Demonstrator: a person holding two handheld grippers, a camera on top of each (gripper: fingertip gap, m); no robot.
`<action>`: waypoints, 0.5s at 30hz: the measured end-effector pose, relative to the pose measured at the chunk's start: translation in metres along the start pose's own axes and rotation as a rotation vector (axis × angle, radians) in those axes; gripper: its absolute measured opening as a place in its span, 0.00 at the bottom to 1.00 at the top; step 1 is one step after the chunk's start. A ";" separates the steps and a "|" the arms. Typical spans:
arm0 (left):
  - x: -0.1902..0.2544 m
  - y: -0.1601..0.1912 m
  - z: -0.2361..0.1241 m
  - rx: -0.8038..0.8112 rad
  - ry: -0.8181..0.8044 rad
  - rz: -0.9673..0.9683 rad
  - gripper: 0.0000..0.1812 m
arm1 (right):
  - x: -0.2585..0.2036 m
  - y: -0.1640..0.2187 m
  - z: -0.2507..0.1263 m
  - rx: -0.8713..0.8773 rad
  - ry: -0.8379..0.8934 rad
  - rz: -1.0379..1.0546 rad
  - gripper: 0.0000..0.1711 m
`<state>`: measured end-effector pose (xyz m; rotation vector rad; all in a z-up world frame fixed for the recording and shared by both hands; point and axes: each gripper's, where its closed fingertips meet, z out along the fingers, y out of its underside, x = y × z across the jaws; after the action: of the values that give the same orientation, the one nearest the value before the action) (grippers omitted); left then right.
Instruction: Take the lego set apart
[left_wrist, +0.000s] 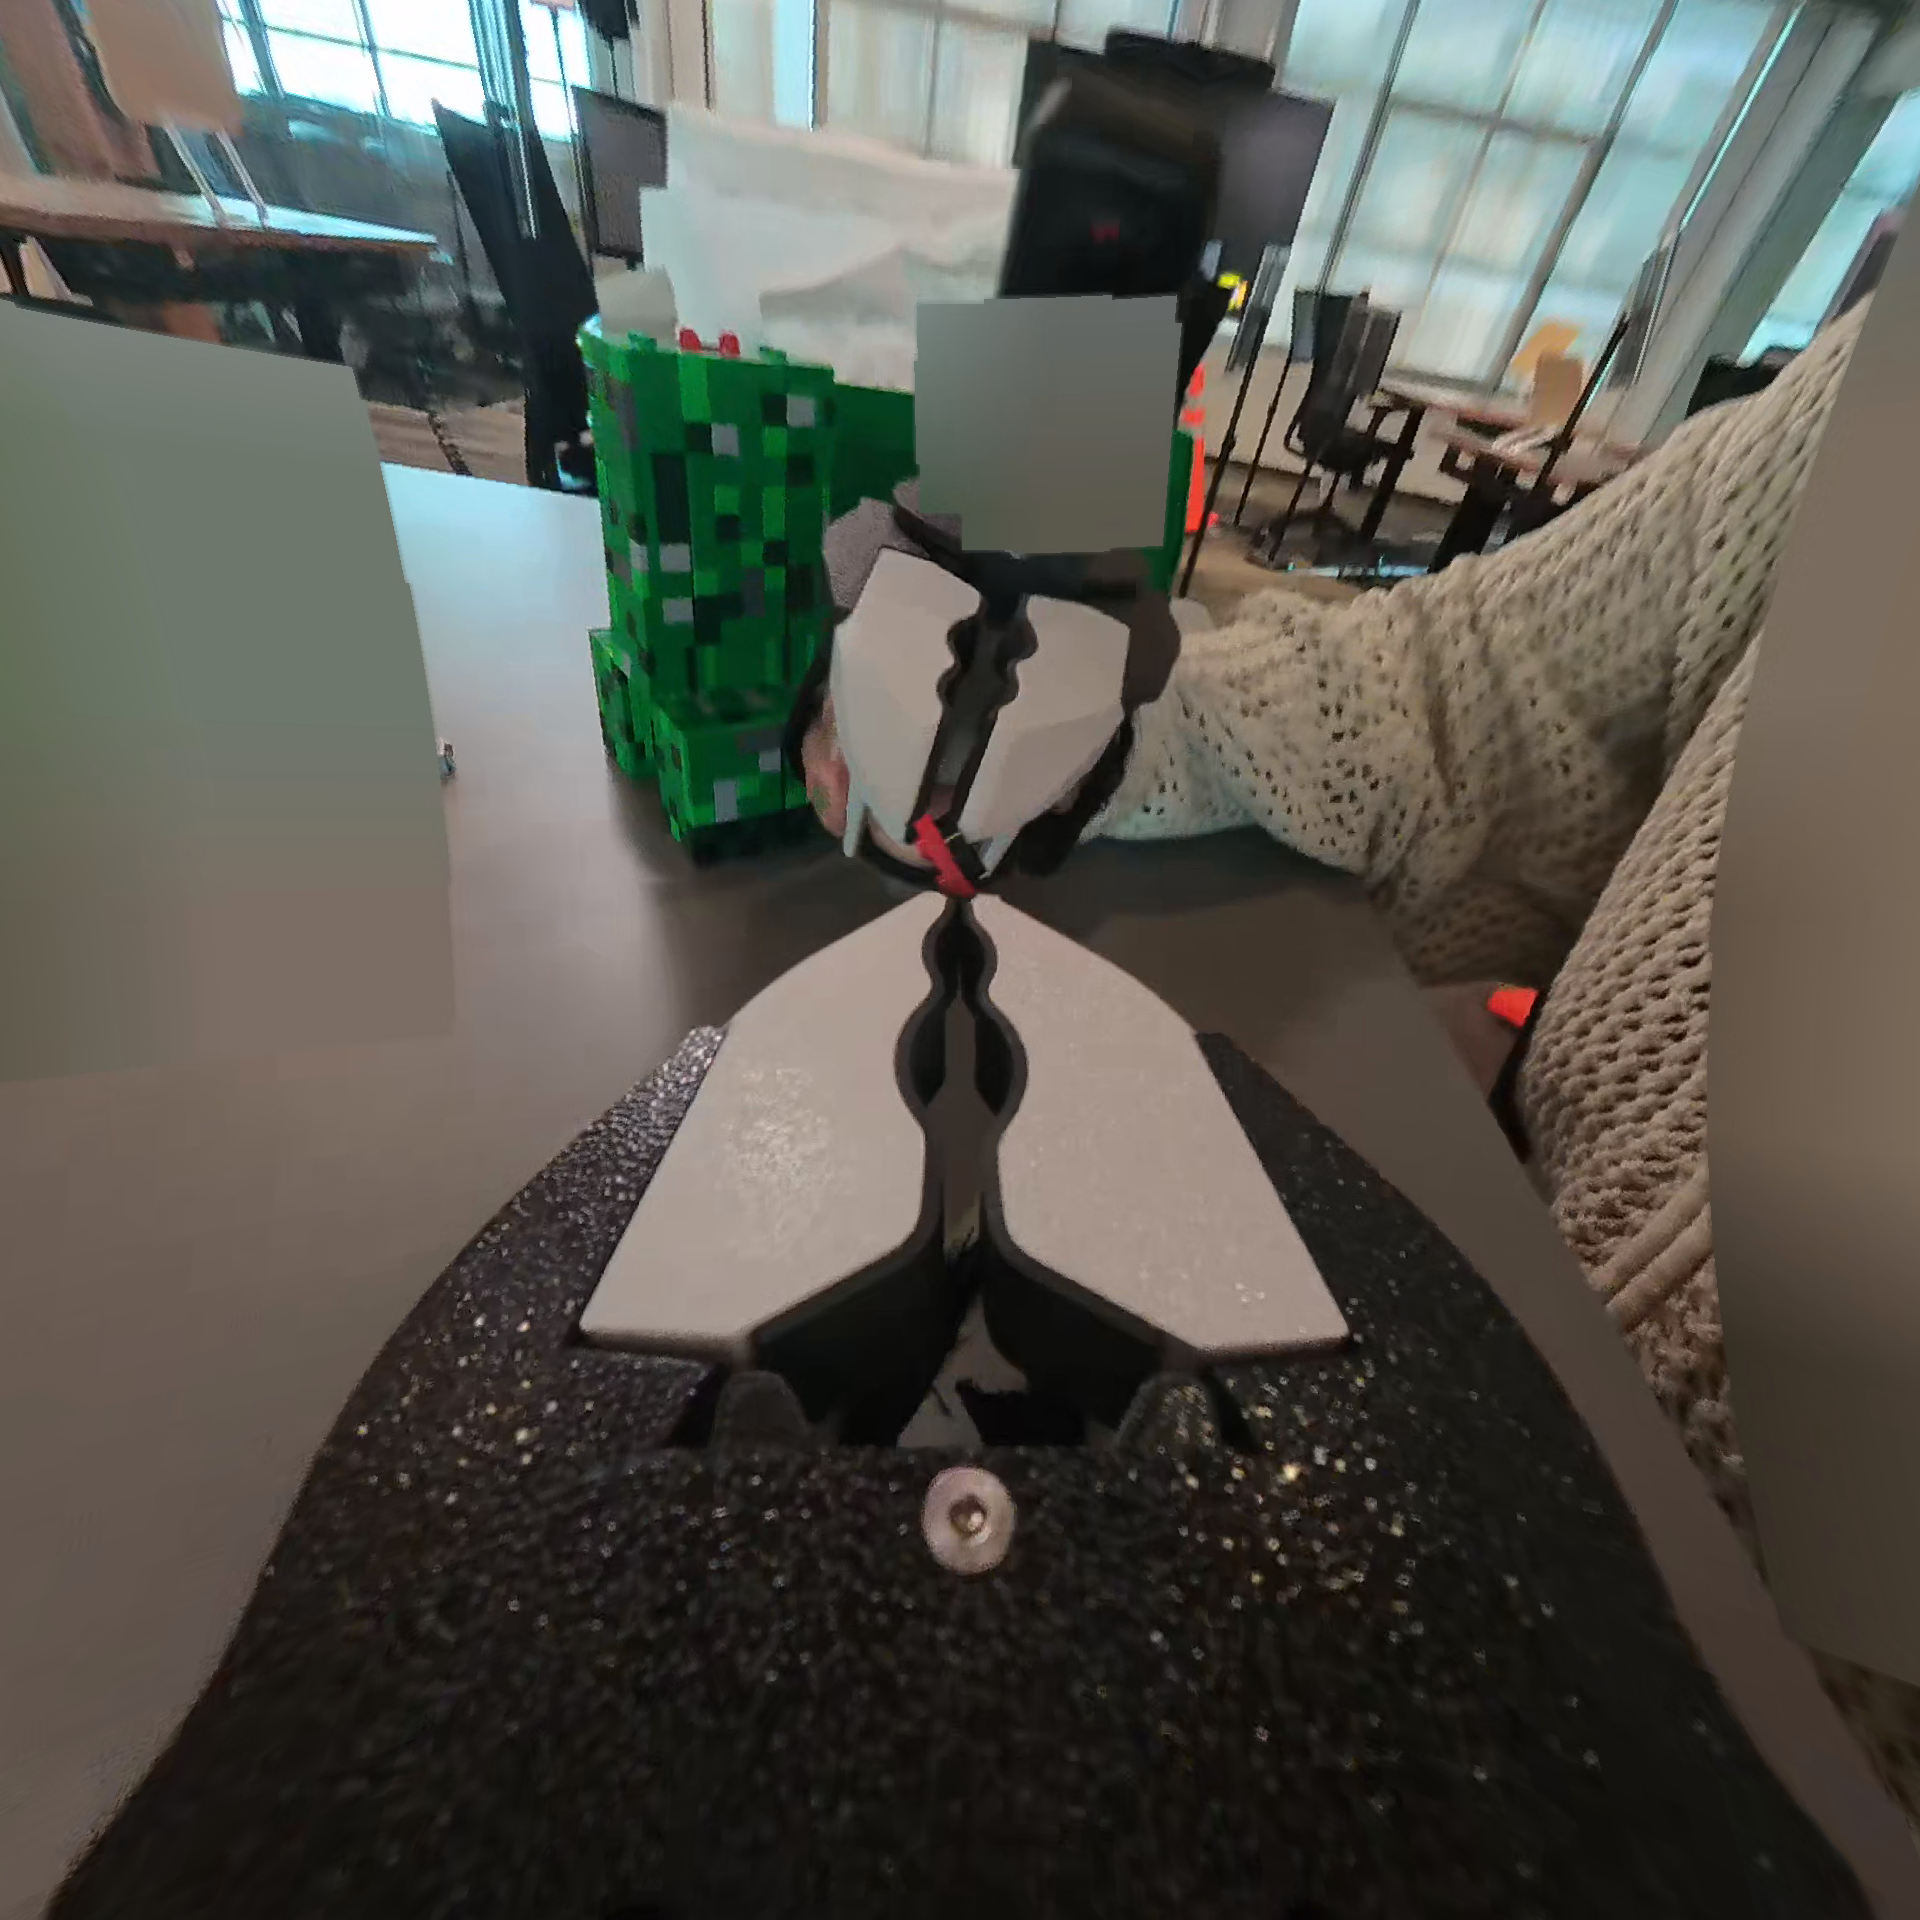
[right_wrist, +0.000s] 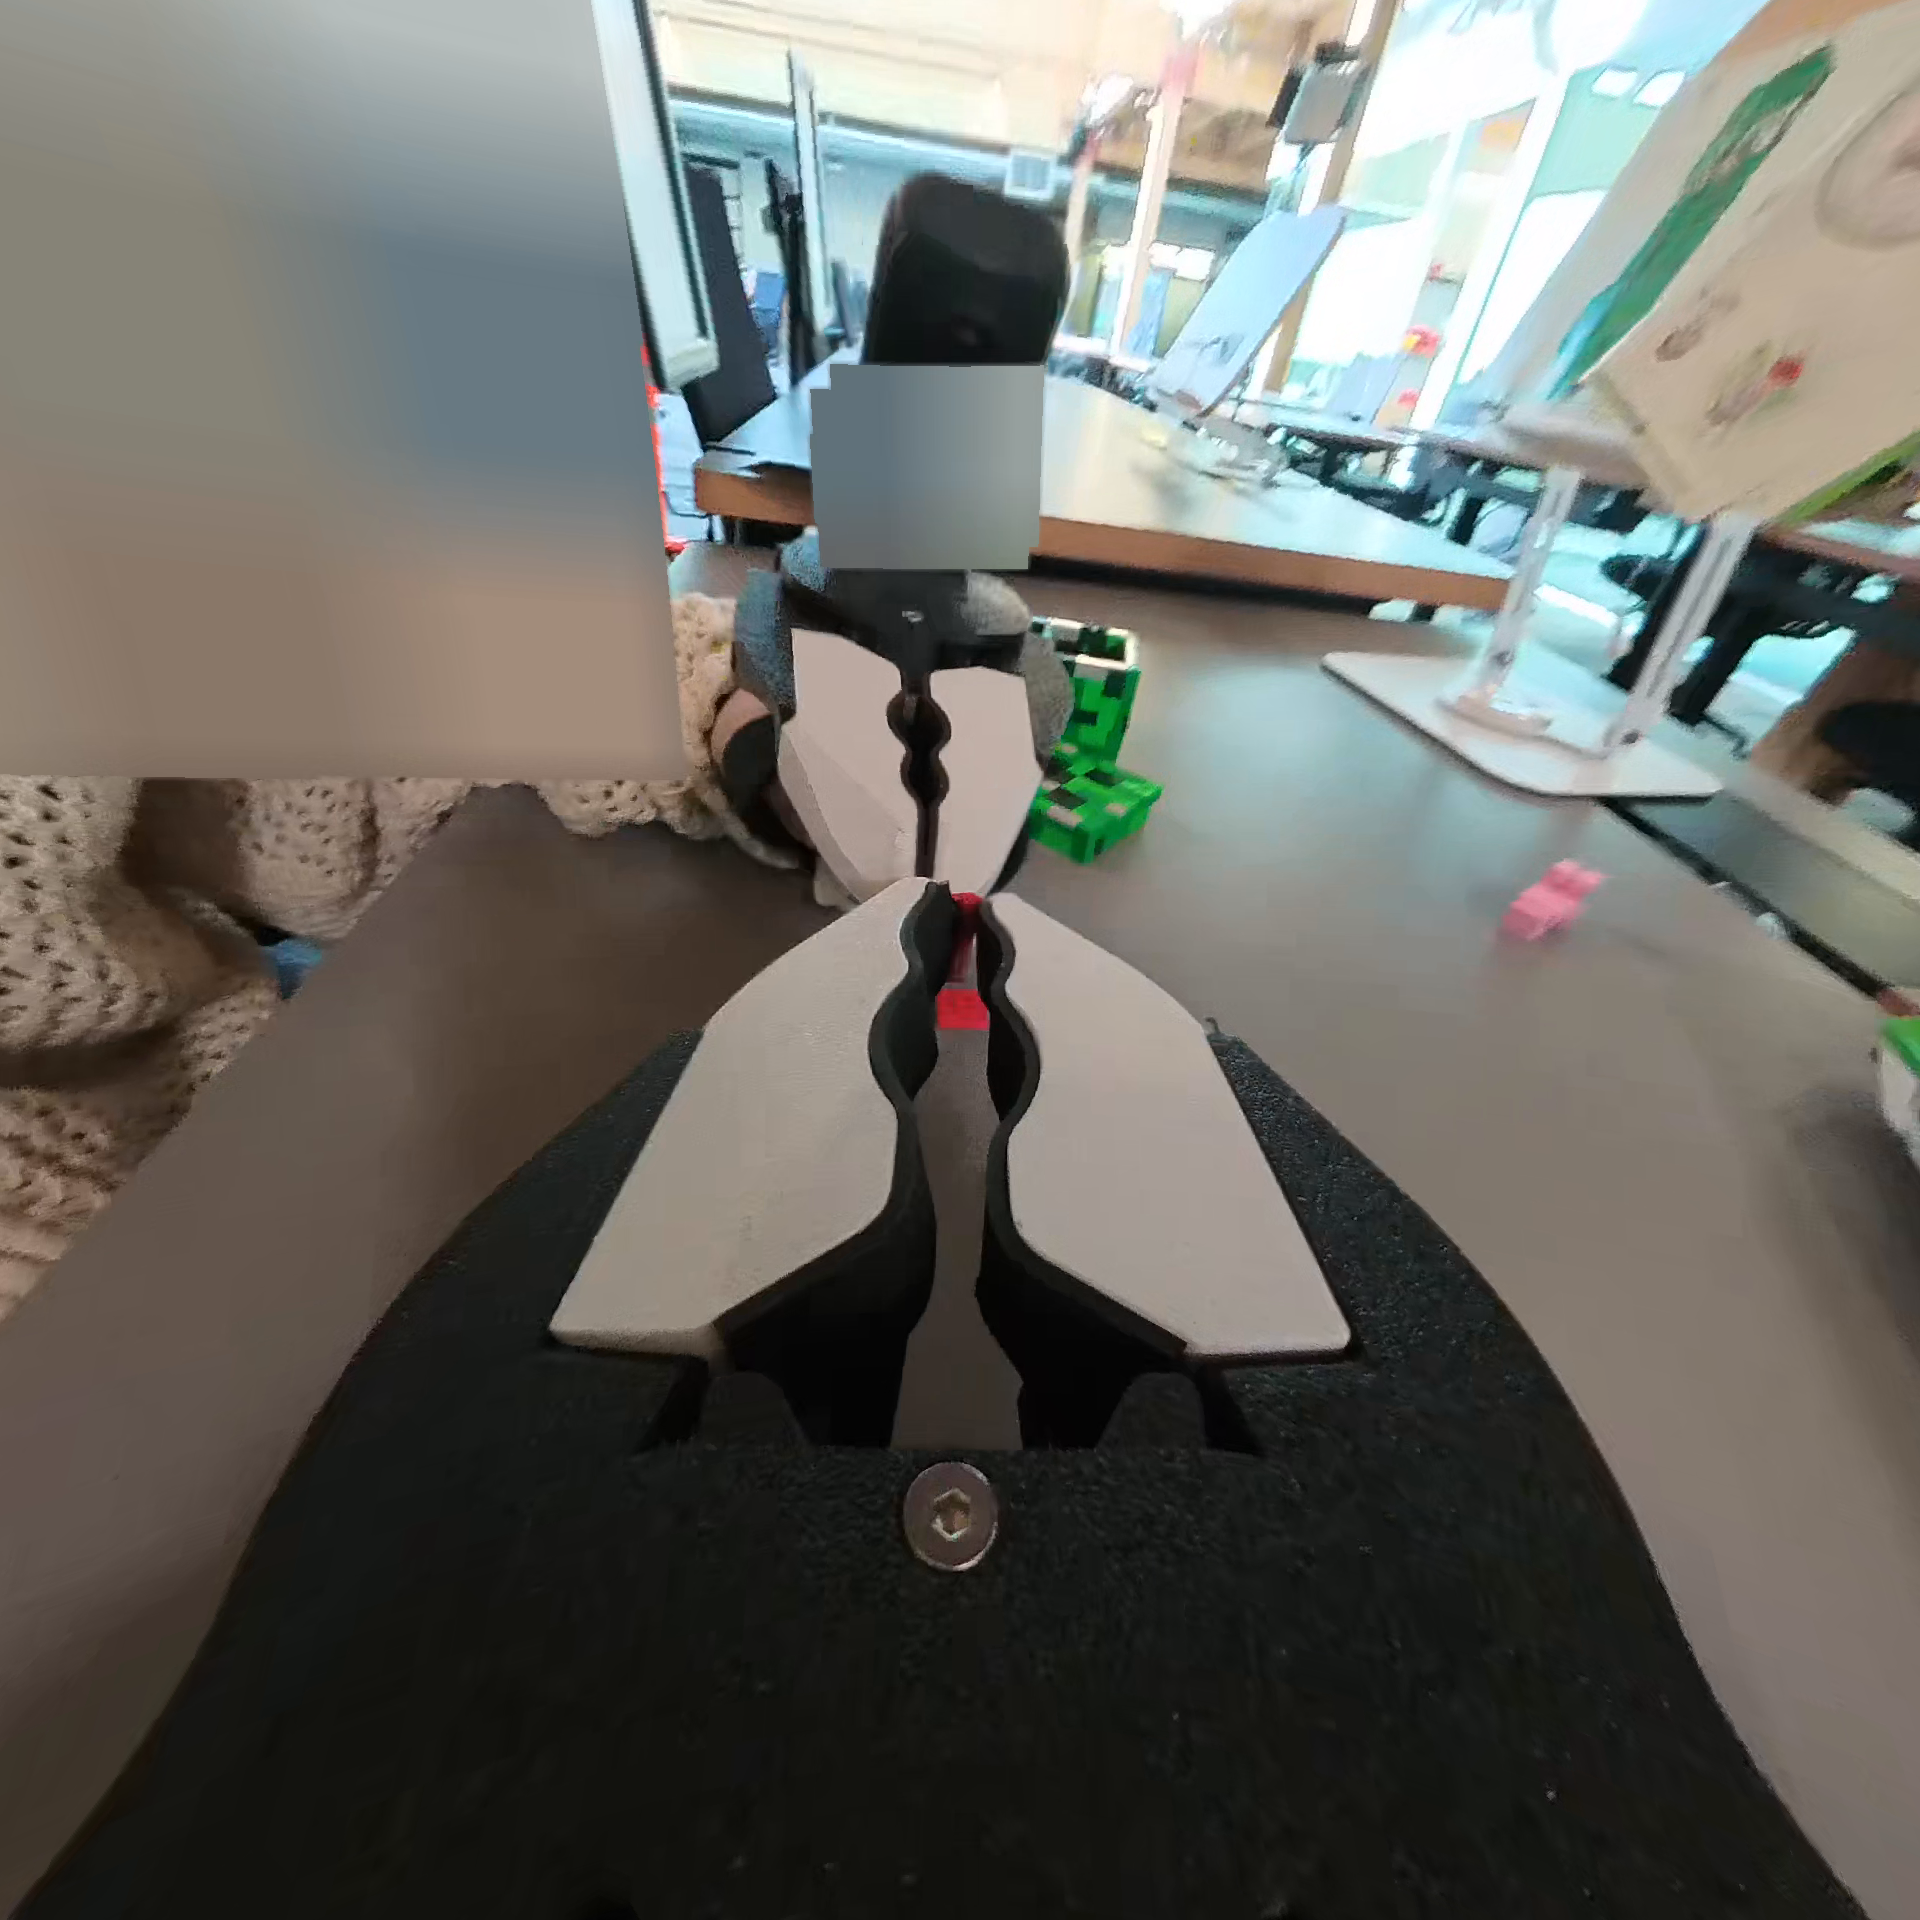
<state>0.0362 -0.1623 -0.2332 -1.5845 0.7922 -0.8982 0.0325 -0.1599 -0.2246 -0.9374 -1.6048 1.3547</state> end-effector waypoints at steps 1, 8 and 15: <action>-0.001 -0.001 0.000 0.013 -0.002 -0.006 0.00 | 0.001 -0.001 0.000 0.012 0.020 -0.021 0.02; 0.003 -0.007 0.001 0.067 0.032 -0.041 0.12 | 0.004 -0.005 -0.001 0.047 0.063 -0.057 0.02; -0.008 -0.011 0.001 0.028 -0.249 0.407 0.29 | -0.010 -0.012 0.006 0.113 -0.025 0.090 0.02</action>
<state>0.0332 -0.1534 -0.2231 -1.4070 0.8764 -0.4078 0.0304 -0.1735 -0.2141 -0.9370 -1.5039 1.5077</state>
